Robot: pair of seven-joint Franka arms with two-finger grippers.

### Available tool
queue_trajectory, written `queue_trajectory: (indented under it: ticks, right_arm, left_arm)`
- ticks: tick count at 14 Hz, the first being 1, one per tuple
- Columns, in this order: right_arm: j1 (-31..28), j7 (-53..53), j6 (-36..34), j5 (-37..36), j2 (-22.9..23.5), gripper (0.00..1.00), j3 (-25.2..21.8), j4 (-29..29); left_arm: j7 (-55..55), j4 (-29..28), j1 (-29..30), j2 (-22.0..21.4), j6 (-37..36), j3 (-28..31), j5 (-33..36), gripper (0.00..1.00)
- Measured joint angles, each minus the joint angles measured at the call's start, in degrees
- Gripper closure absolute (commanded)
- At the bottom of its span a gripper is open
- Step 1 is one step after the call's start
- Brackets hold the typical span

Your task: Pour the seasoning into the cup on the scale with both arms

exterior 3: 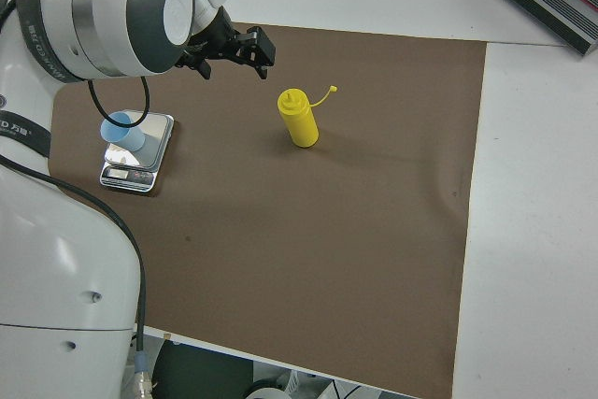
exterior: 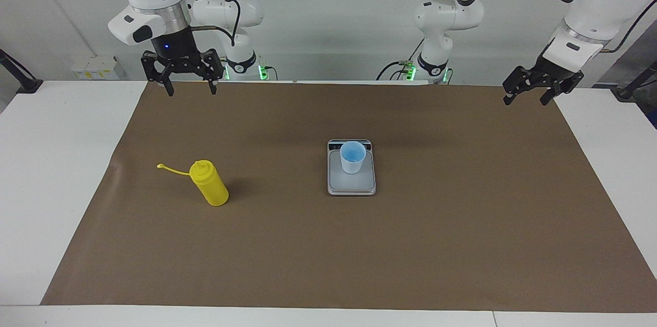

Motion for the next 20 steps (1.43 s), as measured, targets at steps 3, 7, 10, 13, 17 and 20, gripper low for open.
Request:
queue_trajectory:
  ticks: [3,7,10,13,17,20]
  right_arm:
    - [-0.1,0.6,-0.1,0.0,0.7,0.0,0.0,0.1]
    - [-0.3,0.6,-0.7,0.0,1.2,0.0,-0.1,0.1]
    - [-1.0,0.6,-0.7,0.0,1.2,0.0,-0.3,0.1]
    - [-2.5,0.6,-0.7,0.0,1.2,0.0,-0.3,0.1]
    - [-2.6,0.9,-1.1,0.0,1.2,0.0,-0.3,0.1]
    - [-2.5,4.6,-1.4,0.0,1.2,0.0,0.0,0.1]
  left_arm:
    - [0.0,0.0,0.0,0.0,0.0,0.0,0.0,0.0]
    - [0.0,0.0,0.0,0.0,0.0,0.0,0.0,0.0]
    - [0.0,0.0,0.0,0.0,0.0,0.0,0.0,0.0]
    - [0.0,0.0,0.0,0.0,0.0,0.0,0.0,0.0]
    - [0.0,0.0,0.0,0.0,0.0,0.0,0.0,0.0]
    - [0.0,0.0,0.0,0.0,0.0,0.0,0.0,0.0]
